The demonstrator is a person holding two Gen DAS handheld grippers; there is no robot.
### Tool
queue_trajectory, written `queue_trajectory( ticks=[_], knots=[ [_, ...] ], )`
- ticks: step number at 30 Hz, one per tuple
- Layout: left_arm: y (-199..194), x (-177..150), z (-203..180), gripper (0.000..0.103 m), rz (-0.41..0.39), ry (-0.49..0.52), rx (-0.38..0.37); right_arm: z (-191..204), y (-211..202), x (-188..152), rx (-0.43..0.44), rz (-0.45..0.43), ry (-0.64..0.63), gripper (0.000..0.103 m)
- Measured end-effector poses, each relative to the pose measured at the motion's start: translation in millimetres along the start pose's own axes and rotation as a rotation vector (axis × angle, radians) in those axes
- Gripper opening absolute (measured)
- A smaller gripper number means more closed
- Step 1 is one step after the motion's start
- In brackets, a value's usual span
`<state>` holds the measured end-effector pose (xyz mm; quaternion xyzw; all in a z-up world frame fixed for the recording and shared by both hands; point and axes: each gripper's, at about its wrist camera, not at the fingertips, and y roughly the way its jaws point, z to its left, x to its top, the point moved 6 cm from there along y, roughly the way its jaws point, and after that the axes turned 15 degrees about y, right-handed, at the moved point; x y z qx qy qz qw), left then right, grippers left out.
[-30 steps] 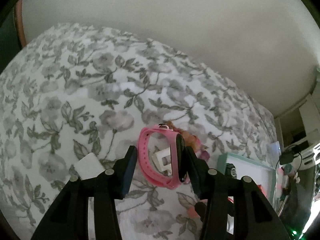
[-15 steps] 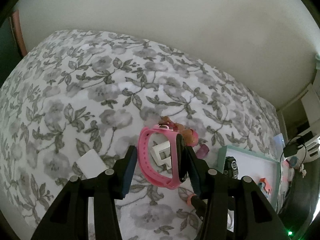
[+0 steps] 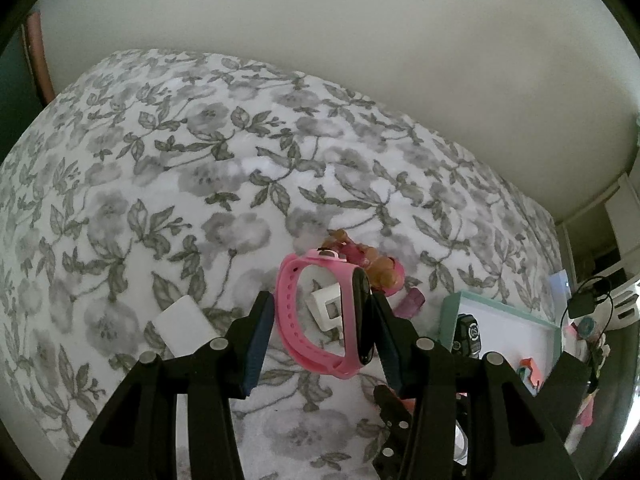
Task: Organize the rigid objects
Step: 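Carry the puzzle block into the tray and release it while the left gripper drops the pink band there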
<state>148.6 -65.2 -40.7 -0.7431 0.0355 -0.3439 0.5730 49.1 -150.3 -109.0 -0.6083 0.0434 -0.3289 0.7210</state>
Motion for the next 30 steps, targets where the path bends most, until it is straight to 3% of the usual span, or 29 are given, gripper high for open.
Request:
queue_trajectory(
  ticks=[9,14,19,25,30],
  knots=[
    [-22.1,9.9,-13.7,0.05,-0.061,0.032,0.001,-12.0,-46.2,24.0,0.078,-0.114,0.094,0.039],
    [-24.7,11.2,-42.2,0.05,-0.067,0.087,-0.014,-53.4,-67.1,35.3,-0.008,-0.162,0.188,0.039],
    [-17.3,4.5,-91.9,0.05,-0.038,0.17,-0.087,-106.0,-74.0,33.4,-0.102,-0.163,0.296,0.039],
    [-8.4,-7.6,-153.6,0.051,-0.001,0.278,-0.151,-163.7,-80.9,20.5,-0.171,-0.139,0.434,0.039],
    [9.8,-23.2,-192.8,0.051,0.052,0.34,-0.18,-193.6,-80.5,8.3,-0.176,-0.103,0.512,0.039]
  ],
)
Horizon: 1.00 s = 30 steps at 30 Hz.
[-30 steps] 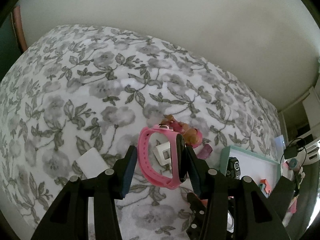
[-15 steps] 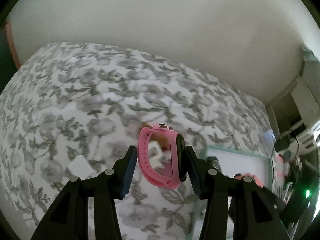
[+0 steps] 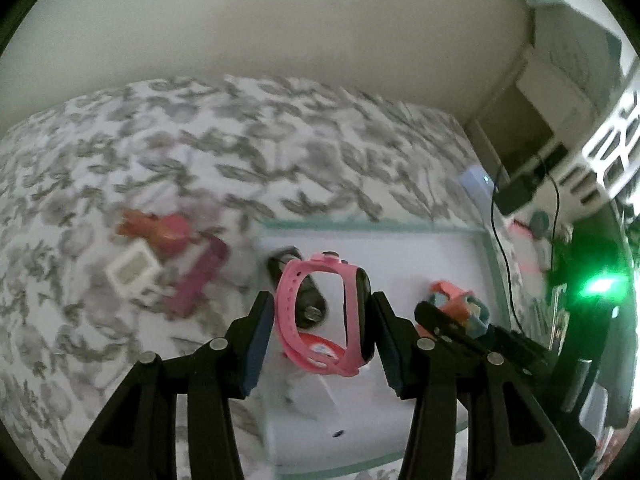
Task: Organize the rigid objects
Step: 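Carry the puzzle block into the tray and release it while the left gripper drops the pink band there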
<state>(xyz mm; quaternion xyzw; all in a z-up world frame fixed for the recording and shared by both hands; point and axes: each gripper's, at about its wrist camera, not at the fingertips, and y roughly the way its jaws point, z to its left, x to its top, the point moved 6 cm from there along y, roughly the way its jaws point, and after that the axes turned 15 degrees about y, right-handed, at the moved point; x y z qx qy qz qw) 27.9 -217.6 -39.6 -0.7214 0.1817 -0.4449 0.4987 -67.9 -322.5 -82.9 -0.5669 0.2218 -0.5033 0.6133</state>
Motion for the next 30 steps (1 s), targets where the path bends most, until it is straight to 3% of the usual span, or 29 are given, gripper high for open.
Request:
queue_trajectory(
  ticks=[15,22,24,25,28,30],
  knots=[
    [31.6,-7.1,-7.9,0.052,0.083,-0.024,-0.006,-14.2,5.2,-3.8,-0.01,0.032,0.017,0.039],
    [25.0,-5.5,2.1,0.061,0.07,-0.049,-0.001,-11.4,6.0,-5.5,-0.019,0.031,0.008,0.039],
    [23.5,-5.2,6.2,0.071,0.068,-0.059,0.005,-10.8,7.2,-5.4,-0.022,0.029,0.004,0.04],
    [22.8,-5.2,8.3,0.077,0.066,-0.062,0.007,-11.1,7.9,-5.1,-0.025,0.028,0.004,0.043],
    [20.3,-5.0,15.3,0.079,0.058,-0.083,0.008,-12.2,10.5,-5.4,-0.043,0.027,0.0,0.063],
    [18.0,-4.9,22.3,0.082,0.051,-0.1,0.016,-12.4,11.3,-4.7,-0.046,0.023,-0.001,0.063]
  ],
)
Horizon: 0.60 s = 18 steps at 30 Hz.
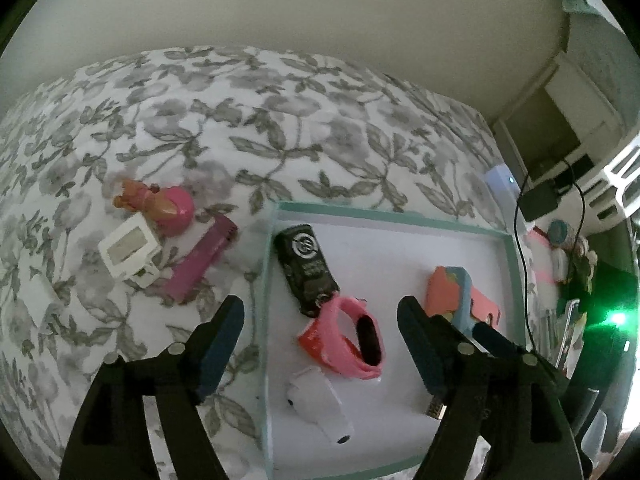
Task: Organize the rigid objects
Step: 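Carry the puzzle block into the tray and release it while the left gripper drops the pink band there, then move both open grippers back from the tray to the object pile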
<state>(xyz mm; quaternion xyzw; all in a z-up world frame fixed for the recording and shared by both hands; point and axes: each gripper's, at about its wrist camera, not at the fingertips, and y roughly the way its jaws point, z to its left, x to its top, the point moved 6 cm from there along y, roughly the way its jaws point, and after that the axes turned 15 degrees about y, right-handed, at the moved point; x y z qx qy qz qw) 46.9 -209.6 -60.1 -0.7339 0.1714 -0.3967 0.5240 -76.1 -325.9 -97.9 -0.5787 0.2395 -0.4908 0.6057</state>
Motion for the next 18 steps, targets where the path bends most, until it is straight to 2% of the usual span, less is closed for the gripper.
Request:
queue_trajectory(
  ticks=[2,7,9,11,13,18],
  knots=[
    [-2.1,1.0,8.1,0.084,-0.008,-0.015,0.01,-0.2,0.2,0.6,-0.003,-0.01,0.003,0.074],
    [-8.5,1.3,49.6,0.085,-0.034,-0.103,0.052,5.6,0.8,1.5,0.0,-0.034,-0.017,0.088],
    [-12.3,-0.3,75.1,0.088,-0.048,-0.16,0.074,10.8,0.7,1.6,0.007,-0.044,-0.031,0.09],
    [-15.1,-2.2,98.3,0.097,-0.058,-0.21,0.102,16.4,0.2,1.3,0.017,-0.054,-0.045,0.097],
    [-19.6,-6.3,124.4,0.097,-0.072,-0.257,0.145,23.2,-1.1,0.4,0.029,-0.068,-0.062,0.102],
    [-30.8,-16.7,179.2,0.097,-0.091,-0.34,0.251,51.7,-5.3,-4.8,0.091,-0.094,-0.103,0.103]
  ],
)
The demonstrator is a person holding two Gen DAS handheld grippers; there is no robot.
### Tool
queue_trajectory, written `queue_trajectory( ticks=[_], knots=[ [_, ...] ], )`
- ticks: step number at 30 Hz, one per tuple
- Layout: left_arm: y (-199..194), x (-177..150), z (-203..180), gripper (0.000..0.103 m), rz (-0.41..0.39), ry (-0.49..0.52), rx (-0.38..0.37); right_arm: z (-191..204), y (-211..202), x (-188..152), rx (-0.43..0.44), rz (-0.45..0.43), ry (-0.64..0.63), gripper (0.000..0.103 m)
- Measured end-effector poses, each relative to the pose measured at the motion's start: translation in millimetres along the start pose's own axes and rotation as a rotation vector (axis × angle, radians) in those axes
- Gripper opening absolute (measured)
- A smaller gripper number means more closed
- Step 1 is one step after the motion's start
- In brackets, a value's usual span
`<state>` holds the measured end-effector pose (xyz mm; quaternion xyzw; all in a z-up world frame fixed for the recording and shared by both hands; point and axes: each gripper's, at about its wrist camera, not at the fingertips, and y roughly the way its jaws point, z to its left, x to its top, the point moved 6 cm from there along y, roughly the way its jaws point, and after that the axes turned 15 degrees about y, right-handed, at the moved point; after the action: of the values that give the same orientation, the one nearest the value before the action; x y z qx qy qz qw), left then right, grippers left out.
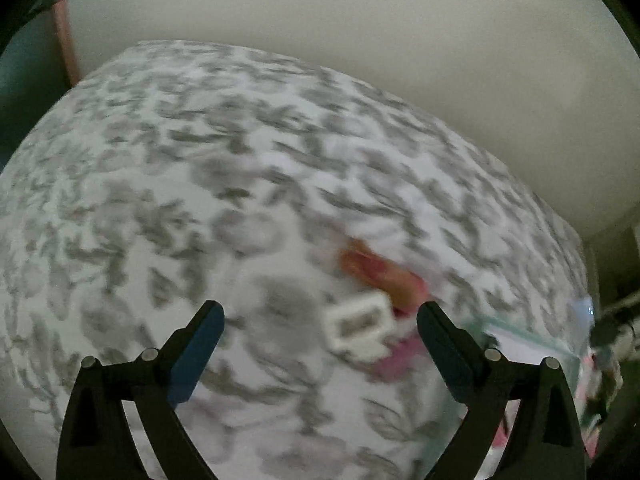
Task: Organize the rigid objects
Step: 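Move both open grippers back from the tray to the object pile, then grasp the white square charger with the left gripper while the right gripper grasps the white rectangular clip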
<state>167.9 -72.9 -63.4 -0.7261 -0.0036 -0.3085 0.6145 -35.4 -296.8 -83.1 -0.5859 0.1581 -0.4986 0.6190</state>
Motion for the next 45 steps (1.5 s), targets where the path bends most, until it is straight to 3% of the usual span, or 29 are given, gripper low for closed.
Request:
queue_trajectory(
  ticks=[9,13,18,25,34,39,41,45],
  knots=[
    [10.7,-5.1,62.7,0.097,0.044,-0.02,0.148,93.6,-4.1,-15.6,0.145,-0.011,-0.143,0.103],
    [18.4,-16.7,81.8,0.097,0.09,-0.059,0.128,138.0,7.3,-30.9,0.192,0.024,-0.228,0.103],
    [24.7,-27.7,93.0,0.097,0.146,-0.096,0.103,175.1,27.6,-52.7,0.191,0.062,-0.335,0.103],
    [40.2,-42.2,93.6,0.097,0.221,-0.122,0.069,196.3,56.6,-66.6,0.185,0.094,-0.384,0.103],
    [48.6,-50.4,91.3,0.097,0.248,-0.146,0.052,213.7,78.5,-67.6,0.164,0.079,-0.412,0.1],
    [58.3,-48.5,92.3,0.093,0.257,-0.142,0.052,220.3,87.5,-74.7,0.167,0.094,-0.429,0.092],
    [60.2,-49.1,91.4,0.084,0.26,-0.142,0.054,220.5,89.7,-76.2,0.156,0.084,-0.437,0.087],
    [68.1,-55.0,89.9,0.083,0.272,-0.15,0.049,219.3,88.1,-74.4,0.158,0.077,-0.427,0.083]
  ],
)
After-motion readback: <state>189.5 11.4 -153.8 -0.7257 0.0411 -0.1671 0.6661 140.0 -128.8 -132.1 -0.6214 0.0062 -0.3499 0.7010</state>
